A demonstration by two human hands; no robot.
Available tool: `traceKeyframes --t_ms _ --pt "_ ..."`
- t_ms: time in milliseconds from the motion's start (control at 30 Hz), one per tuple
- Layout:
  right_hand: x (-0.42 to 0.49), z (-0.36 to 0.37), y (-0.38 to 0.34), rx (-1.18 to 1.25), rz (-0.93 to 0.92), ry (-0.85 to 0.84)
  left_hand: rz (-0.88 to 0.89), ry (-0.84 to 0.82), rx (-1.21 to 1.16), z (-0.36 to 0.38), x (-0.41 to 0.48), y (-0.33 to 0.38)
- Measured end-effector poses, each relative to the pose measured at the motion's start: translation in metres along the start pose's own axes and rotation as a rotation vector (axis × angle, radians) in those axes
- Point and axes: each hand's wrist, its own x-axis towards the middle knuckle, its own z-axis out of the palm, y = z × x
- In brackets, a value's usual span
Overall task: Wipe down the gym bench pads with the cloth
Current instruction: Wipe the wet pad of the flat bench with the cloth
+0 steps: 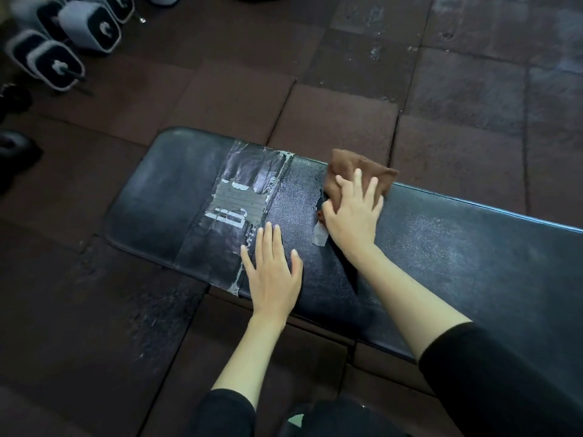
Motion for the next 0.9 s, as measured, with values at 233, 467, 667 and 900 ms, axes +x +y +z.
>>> traceKeyframes --t_ms 233,467,667,900 --pt "-0.026 -0.014 0.028 -0.072 -0.343 -0.14 0.0 -0.009 0.005 -0.001 0.0 -0.001" --pt "-0.053 -0.028 0.062 0.061 0.092 0.075 -0.001 0.019 -0.021 -0.003 0.004 -0.003" --pt "-0.037 -0.009 0.037 0.024 0.179 0.107 -0.021 0.022 -0.004 -0.003 0.018 -0.016" --pt "0.004 0.011 -0.008 -0.017 0.076 0.058 -0.021 0.021 -0.027 -0.003 0.015 -0.016"
